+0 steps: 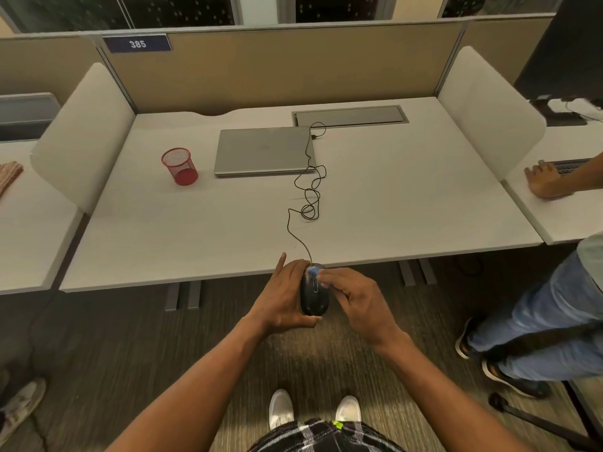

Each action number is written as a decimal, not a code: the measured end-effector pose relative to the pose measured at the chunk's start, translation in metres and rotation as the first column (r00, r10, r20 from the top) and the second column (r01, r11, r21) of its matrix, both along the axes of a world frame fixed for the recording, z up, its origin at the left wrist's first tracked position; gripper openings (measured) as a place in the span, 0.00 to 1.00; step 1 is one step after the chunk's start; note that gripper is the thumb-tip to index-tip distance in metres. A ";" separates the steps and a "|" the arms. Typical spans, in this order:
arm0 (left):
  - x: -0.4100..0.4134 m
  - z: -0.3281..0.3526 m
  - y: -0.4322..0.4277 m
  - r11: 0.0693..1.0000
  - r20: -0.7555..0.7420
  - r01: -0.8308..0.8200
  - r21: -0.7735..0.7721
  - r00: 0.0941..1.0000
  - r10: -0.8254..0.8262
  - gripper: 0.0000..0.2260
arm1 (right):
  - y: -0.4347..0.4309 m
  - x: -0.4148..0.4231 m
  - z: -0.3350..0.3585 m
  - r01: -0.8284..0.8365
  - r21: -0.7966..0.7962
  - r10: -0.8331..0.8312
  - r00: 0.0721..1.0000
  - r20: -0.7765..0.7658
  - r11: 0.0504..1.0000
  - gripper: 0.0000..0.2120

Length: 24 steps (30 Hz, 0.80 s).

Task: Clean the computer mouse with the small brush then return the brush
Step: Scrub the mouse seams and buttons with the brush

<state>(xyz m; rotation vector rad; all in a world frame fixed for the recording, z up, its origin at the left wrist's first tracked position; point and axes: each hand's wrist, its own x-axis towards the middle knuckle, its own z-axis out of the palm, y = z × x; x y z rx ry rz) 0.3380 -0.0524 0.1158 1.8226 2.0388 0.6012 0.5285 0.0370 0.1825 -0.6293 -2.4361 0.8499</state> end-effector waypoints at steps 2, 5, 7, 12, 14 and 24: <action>-0.001 -0.001 -0.001 1.000 -0.005 -0.005 -0.009 1.000 0.005 0.52 | -0.003 0.000 -0.003 -0.018 0.001 0.018 0.999 0.035 1.000 0.14; -0.003 -0.003 -0.001 1.000 -0.027 -0.001 -0.020 1.000 0.000 0.53 | -0.006 0.002 0.000 -0.012 -0.021 0.013 1.000 0.024 1.000 0.12; -0.003 -0.003 -0.002 1.000 -0.036 0.001 -0.017 0.999 -0.001 0.53 | -0.006 0.003 0.003 0.012 -0.031 -0.012 1.000 -0.016 0.999 0.11; -0.002 -0.001 -0.001 1.000 -0.011 0.002 -0.010 1.000 -0.002 0.52 | -0.003 -0.002 0.003 0.021 0.015 -0.021 1.000 -0.007 1.000 0.14; -0.002 -0.001 0.000 1.000 -0.006 0.006 -0.011 1.000 -0.006 0.51 | -0.003 -0.005 0.000 0.005 0.018 -0.005 0.999 0.033 1.000 0.14; -0.005 -0.005 0.001 0.999 -0.025 0.004 -0.033 1.000 -0.005 0.54 | -0.009 -0.004 0.004 -0.033 -0.096 0.032 0.999 -0.012 0.995 0.10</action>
